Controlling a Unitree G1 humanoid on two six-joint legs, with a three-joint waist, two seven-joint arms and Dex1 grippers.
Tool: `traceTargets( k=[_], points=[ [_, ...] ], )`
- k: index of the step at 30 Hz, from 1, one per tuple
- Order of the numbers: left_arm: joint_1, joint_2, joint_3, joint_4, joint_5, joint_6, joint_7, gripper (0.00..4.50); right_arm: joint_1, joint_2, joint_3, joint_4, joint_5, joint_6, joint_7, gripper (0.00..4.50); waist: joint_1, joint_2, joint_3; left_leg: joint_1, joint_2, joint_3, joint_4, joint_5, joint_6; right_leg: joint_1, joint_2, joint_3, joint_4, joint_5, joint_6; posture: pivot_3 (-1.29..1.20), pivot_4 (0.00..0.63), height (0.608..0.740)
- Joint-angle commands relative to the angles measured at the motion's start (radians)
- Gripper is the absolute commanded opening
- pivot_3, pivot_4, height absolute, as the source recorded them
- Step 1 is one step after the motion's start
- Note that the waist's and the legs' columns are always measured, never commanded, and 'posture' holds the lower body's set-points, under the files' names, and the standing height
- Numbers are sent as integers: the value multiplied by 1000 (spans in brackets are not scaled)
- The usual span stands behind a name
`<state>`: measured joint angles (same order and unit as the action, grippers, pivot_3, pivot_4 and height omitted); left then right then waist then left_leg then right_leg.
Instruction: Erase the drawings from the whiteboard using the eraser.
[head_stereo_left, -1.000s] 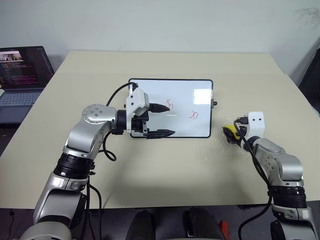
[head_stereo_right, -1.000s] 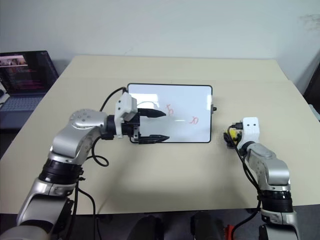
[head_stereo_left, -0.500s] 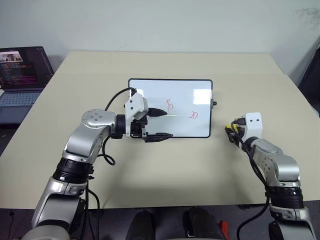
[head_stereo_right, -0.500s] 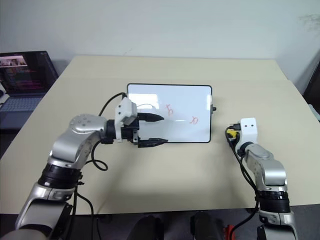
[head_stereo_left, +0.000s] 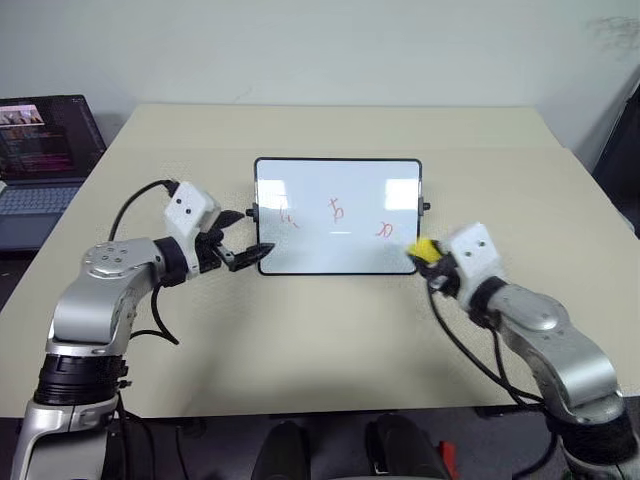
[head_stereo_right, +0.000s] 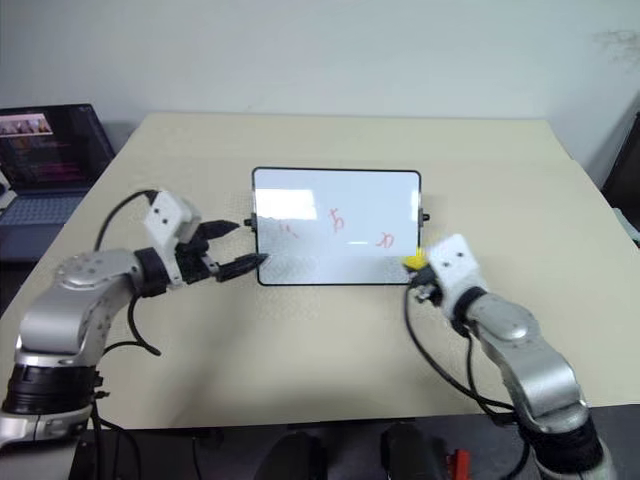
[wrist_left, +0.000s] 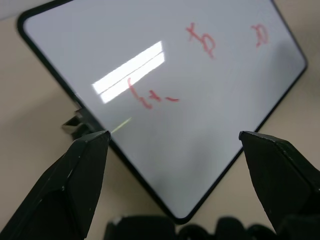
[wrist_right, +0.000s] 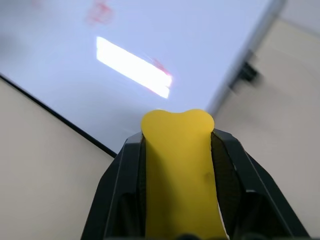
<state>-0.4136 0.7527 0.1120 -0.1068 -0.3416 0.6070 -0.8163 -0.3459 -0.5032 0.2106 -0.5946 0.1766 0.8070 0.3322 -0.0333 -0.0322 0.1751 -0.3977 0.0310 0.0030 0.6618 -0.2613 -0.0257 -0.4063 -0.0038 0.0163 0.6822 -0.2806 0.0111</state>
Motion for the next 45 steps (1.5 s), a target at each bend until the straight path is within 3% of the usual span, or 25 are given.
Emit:
traceTargets(
  k=[1, 9, 18, 28, 38, 45],
  points=[
    [-9, 20, 23, 10, 24, 32, 49, 4500, -137, 29, 105, 66, -58, -57, 44, 1425, 2, 0, 0, 0, 0, -1, 0, 0, 0, 0, 0, -1, 0, 0, 0, 0, 150, 740],
    [-46, 16, -23, 84, 77, 24, 73, 4500, -473, 160, 322, 442, -226, -286, 155, 1425, 7, -1, 0, -2, -1, 0, 1, 0, 0, -1, -4, -2, -1, 0, -1, 0, 150, 740],
    [-63, -11, -67, 53, 56, 32, 27, 4500, -752, 334, 351, 962, -377, -523, 139, 1407, 1, -1, 0, -3, -1, 0, 0, 0, 0, -2, -8, -2, 0, 1, -1, 0, 150, 740],
    [-51, -27, -58, 13, 2, 46, -13, 4500, -815, 450, 344, 1211, -462, -674, 122, 1407, 1, -1, 0, -4, -2, 1, -1, 0, 0, -3, -10, -1, 0, 1, -1, 0, 150, 740],
    [-49, -30, -61, -2, -25, 54, -30, 4500, -774, 423, 380, 1271, -559, -689, 222, 1404, 1, -1, 0, -3, -2, 1, 0, 0, -1, -3, -10, -1, 2, 1, -1, 0, 150, 740],
    [-44, -41, -71, -6, -30, 54, -32, 4500, -843, 444, 322, 1340, -590, -745, 77, 1402, 1, -1, 0, -1, -2, 1, 1, 0, -1, -3, -10, -1, 7, 1, -1, 0, 150, 740]
  ],
)
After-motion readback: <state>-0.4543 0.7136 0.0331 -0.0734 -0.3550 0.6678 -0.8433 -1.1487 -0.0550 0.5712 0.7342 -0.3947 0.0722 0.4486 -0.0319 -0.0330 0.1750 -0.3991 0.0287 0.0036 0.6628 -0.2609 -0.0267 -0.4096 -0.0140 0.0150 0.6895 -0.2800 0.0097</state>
